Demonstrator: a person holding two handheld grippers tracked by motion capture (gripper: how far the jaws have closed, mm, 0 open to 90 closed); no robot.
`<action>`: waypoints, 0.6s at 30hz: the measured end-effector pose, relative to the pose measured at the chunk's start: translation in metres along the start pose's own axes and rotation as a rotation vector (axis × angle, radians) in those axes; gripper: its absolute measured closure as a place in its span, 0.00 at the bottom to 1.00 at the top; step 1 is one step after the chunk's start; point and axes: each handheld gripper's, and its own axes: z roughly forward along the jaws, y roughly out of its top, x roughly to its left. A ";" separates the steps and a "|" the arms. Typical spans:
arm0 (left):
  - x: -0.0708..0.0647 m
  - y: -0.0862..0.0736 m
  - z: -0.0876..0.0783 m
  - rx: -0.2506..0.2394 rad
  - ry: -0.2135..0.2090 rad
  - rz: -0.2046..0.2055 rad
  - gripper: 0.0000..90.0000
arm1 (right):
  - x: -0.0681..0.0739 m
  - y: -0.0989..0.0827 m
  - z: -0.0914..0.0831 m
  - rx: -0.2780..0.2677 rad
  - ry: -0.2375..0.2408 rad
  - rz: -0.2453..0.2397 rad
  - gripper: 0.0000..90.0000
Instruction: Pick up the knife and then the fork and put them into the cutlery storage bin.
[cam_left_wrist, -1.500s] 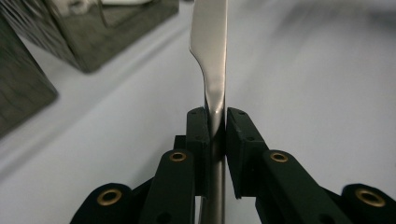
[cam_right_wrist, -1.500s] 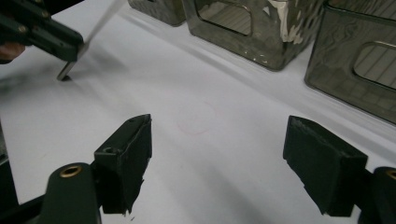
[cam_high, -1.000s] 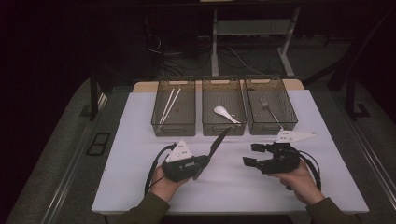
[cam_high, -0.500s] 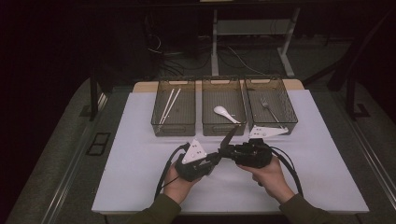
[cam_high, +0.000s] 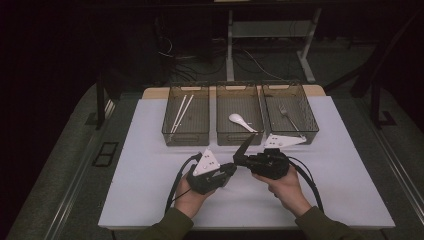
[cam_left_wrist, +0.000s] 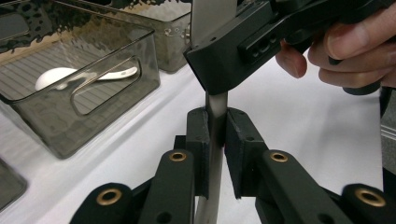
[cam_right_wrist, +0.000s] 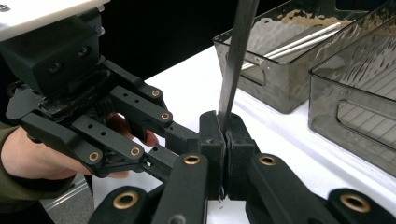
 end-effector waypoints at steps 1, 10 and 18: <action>0.000 0.000 0.000 0.000 0.000 0.003 0.87 | 0.000 0.000 -0.001 0.006 -0.005 -0.003 0.98; 0.007 -0.009 -0.014 -0.003 -0.013 0.014 0.65 | -0.007 0.005 -0.017 0.003 -0.057 -0.026 0.98; 0.020 -0.028 -0.047 0.015 -0.029 0.006 0.48 | -0.022 0.016 -0.048 0.017 -0.123 -0.042 0.98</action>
